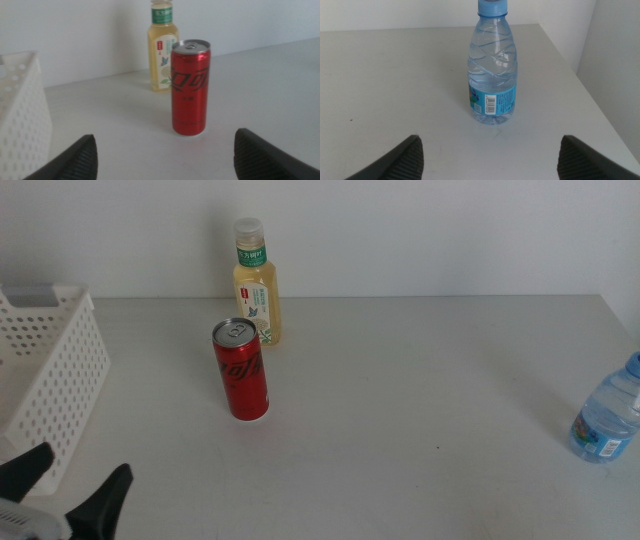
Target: Use arms to grab the bottles and put them into the dustbin to the left of the table.
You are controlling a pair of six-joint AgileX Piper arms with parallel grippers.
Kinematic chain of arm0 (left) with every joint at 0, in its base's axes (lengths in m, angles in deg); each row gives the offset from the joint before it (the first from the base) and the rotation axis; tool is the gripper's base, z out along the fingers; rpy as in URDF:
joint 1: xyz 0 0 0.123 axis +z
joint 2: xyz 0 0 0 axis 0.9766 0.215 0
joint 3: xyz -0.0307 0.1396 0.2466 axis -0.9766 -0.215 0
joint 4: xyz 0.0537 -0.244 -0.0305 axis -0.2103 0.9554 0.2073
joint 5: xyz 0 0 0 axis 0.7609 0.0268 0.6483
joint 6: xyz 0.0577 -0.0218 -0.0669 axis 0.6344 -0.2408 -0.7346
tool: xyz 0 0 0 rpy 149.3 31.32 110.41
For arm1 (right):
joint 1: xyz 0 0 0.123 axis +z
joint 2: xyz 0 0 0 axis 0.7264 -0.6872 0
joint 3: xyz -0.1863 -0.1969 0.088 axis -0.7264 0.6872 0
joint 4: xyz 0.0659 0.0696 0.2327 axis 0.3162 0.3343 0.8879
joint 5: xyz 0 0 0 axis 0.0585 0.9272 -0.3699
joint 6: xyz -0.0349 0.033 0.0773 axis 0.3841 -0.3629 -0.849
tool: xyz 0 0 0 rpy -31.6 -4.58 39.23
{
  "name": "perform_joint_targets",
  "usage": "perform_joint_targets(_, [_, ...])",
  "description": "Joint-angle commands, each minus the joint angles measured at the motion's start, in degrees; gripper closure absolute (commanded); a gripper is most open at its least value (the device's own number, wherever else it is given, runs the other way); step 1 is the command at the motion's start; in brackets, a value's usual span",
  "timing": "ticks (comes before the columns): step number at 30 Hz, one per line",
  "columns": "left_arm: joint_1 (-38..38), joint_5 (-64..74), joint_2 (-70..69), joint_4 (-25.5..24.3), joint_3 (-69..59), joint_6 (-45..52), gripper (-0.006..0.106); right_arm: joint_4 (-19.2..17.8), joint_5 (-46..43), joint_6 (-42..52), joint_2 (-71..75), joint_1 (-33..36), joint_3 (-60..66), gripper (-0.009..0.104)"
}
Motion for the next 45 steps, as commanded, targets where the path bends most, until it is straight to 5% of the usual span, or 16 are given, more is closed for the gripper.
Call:
perform_joint_targets(1, [-3.57, -13.01, 9.14, 0.67, -0.03, -0.91, 0.007, -0.60, -4.46, 0.70, 1.20, -0.19, -1.44, 0.020])
perform_joint_targets(13, [-8.72, -57.07, 50.26, 0.66, -0.18, -3.43, 0.007, -0.60, -4.46, 0.70, 1.20, -0.19, -1.44, 0.020])
perform_joint_targets(31, [-8.72, -57.05, 56.00, 0.23, 0.39, -6.17, 0.007, -0.60, -4.46, 0.70, 1.20, -0.19, -1.44, 0.020])
perform_joint_targets(45, [-8.65, -44.72, 60.85, 1.68, 18.07, -4.61, 0.007, -0.60, -4.46, 0.70, 1.20, -0.19, -1.44, 0.020])
